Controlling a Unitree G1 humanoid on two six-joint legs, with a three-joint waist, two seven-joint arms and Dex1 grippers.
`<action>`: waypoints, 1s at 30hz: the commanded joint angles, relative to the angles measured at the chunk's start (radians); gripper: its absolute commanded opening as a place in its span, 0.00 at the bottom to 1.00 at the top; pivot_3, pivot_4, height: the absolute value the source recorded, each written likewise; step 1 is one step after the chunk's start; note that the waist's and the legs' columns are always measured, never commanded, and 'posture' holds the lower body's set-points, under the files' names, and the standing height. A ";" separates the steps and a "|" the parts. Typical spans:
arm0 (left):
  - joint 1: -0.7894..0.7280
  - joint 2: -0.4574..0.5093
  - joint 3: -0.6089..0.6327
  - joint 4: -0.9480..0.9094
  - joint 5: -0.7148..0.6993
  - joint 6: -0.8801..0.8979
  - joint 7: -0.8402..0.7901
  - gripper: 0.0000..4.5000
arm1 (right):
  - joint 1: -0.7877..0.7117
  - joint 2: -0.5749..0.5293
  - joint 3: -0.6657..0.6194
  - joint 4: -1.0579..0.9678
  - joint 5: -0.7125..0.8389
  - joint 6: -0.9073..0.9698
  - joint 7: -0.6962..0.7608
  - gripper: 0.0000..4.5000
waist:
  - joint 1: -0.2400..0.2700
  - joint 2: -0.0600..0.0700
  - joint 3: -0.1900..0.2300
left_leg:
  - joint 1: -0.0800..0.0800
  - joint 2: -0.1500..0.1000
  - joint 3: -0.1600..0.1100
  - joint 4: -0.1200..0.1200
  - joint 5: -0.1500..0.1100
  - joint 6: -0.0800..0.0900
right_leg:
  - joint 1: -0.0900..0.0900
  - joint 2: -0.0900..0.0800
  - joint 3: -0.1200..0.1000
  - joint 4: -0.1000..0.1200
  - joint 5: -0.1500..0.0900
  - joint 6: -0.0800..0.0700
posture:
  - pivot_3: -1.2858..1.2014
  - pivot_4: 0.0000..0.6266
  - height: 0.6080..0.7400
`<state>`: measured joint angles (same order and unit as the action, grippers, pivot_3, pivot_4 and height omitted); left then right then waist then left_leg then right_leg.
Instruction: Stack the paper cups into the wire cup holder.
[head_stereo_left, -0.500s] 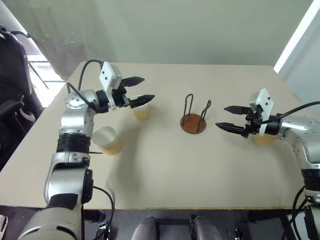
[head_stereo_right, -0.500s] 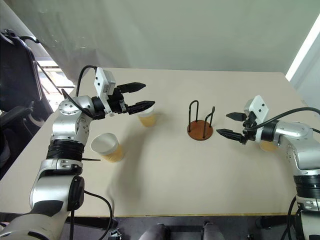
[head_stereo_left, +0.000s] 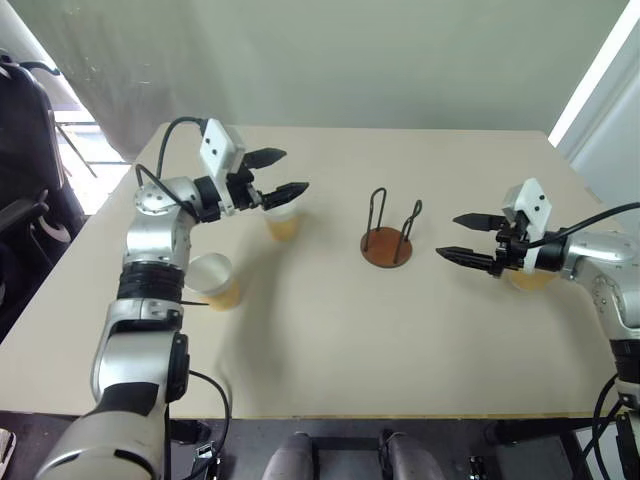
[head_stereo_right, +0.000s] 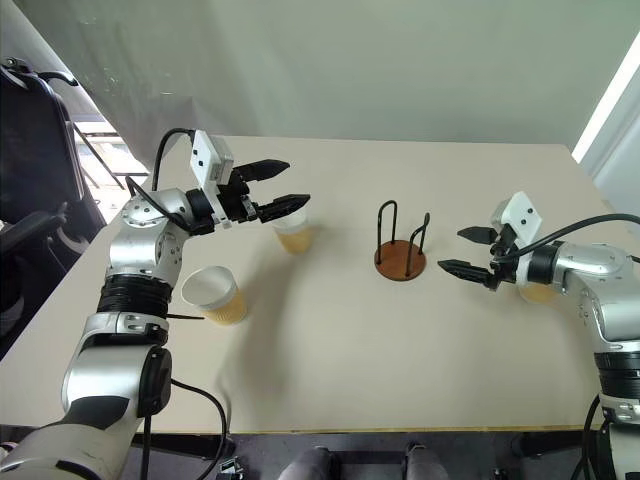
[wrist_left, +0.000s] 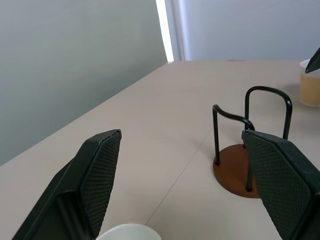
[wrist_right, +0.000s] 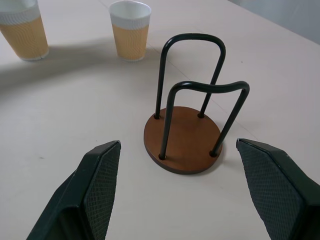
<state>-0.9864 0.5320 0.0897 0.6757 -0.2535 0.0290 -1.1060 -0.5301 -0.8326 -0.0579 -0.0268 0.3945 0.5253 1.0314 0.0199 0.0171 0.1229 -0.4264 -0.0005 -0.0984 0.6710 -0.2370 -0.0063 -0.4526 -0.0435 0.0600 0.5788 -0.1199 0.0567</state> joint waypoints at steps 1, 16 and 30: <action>-0.051 -0.002 -0.002 0.016 0.006 -0.034 0.004 0.92 | 0.014 -0.026 -0.027 -0.042 0.004 0.006 -0.001 0.84 | 0.002 0.000 0.000 | 0.000 0.000 0.000 0.000 0.000 0.000 | 0.000 0.000 0.000 0.000 0.000 0.000 | 0.52 0.24 1.00; -0.112 -0.036 -0.035 0.111 0.036 -0.093 -0.036 0.92 | 0.018 0.068 0.037 -0.064 -0.041 0.003 -0.082 0.84 | 0.000 0.000 0.000 | 0.000 0.000 0.000 0.000 0.000 0.000 | 0.000 0.000 0.000 0.000 0.000 0.000 | 0.52 0.24 1.00; -0.130 -0.038 -0.033 0.135 0.048 -0.123 -0.046 0.92 | -0.077 0.248 0.121 0.058 -0.147 -0.090 -0.173 0.84 | -0.001 0.000 0.000 | -0.001 0.000 -0.002 0.000 0.000 0.000 | -0.001 0.000 -0.001 -0.001 0.001 0.000 | 0.52 0.24 1.00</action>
<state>-1.0906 0.4873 0.0484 0.8295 -0.2011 -0.0799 -1.1514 -0.5746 -0.5873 0.0660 0.0361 0.2556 0.4609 0.8719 0.0189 0.0172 0.1230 -0.4270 -0.0001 -0.1001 0.6706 -0.2371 -0.0064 -0.4534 -0.0436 0.0590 0.5783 -0.1194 0.0563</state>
